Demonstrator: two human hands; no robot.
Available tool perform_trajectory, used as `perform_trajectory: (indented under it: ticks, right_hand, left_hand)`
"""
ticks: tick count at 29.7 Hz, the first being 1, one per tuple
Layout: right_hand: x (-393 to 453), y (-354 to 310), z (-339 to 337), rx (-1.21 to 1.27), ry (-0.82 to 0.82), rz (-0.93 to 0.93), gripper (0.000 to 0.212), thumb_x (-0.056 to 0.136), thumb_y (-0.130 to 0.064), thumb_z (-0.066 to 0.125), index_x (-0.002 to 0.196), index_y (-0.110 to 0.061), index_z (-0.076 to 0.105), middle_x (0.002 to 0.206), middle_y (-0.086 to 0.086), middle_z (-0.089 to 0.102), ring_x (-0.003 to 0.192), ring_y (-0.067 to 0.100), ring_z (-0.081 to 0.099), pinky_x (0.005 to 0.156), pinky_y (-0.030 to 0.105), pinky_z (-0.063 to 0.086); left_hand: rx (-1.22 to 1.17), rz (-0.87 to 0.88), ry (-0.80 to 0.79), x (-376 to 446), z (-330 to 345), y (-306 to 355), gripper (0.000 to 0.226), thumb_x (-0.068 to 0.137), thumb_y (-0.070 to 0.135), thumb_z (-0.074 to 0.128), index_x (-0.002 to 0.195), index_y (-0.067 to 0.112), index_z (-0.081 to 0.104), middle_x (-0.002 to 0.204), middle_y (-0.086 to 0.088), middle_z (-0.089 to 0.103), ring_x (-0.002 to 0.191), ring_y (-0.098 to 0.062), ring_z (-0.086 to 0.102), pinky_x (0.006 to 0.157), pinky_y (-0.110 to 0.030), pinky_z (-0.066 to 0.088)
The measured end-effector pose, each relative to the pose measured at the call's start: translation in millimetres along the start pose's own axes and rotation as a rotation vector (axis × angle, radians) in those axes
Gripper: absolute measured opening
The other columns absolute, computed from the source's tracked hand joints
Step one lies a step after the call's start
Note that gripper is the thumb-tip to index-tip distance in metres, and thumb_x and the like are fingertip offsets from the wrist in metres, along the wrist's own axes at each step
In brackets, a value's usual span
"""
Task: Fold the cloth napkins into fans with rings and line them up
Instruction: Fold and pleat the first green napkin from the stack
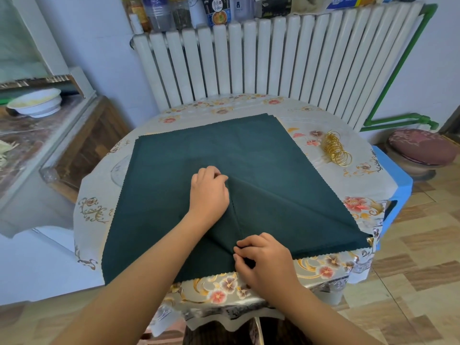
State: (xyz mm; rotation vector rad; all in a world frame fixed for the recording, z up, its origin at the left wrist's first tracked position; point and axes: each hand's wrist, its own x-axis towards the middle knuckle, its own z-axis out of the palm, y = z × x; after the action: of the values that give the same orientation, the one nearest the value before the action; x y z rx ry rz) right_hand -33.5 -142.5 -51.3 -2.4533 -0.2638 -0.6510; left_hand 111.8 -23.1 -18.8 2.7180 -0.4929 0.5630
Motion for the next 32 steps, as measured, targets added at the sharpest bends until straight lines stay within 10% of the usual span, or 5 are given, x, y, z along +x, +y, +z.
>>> perform_trajectory:
  ticks: [6, 14, 20, 32]
  right_hand:
    - [0.7, -0.7, -2.5, 0.02, -0.087, -0.003, 0.02, 0.076, -0.031, 0.061, 0.069, -0.023, 0.077, 0.076, -0.016, 0.069, 0.066, 0.008, 0.057, 0.051, 0.02, 0.05]
    - [21.0, 7.7, -38.2, 0.176, -0.404, 0.102, 0.018, 0.088, -0.021, 0.06, 0.099, -0.022, 0.075, 0.106, -0.01, 0.067, 0.098, 0.002, 0.053, 0.09, 0.017, 0.041]
    - [57.9, 55.8, -69.3, -0.348, -0.403, 0.285, 0.04, 0.092, -0.025, 0.048, 0.132, -0.023, 0.05, 0.126, 0.002, 0.054, 0.118, 0.025, 0.044, 0.097, 0.035, 0.036]
    - [92.1, 94.5, -116.4, -0.386, -0.916, 0.463, 0.053, 0.084, -0.047, 0.063, 0.102, 0.002, 0.063, 0.103, 0.017, 0.064, 0.089, 0.024, 0.059, 0.075, 0.031, 0.042]
  left_hand:
    - [0.072, -0.079, -0.594, -41.8, -8.3, 19.8, 0.062, 0.103, 0.04, 0.022, 0.153, 0.01, 0.005, 0.161, -0.008, 0.0, 0.148, -0.021, -0.003, 0.119, -0.036, -0.002]
    - [0.154, -0.045, -0.563, -52.2, -2.2, 18.4, 0.066, 0.102, 0.047, 0.018, 0.153, 0.012, -0.004, 0.161, -0.006, -0.008, 0.147, -0.017, -0.01, 0.12, -0.036, -0.006]
    - [0.165, -0.038, -0.56, -53.7, -3.5, 18.1, 0.068, 0.101, 0.05, 0.016, 0.153, 0.013, -0.004, 0.161, -0.006, -0.009, 0.147, -0.017, -0.011, 0.119, -0.036, -0.007]
    - [0.159, -0.01, -0.611, -52.8, -6.0, 16.5, 0.092, 0.089, 0.072, 0.022, 0.153, 0.013, -0.008, 0.16, -0.006, -0.013, 0.147, -0.018, -0.015, 0.12, -0.038, -0.007]
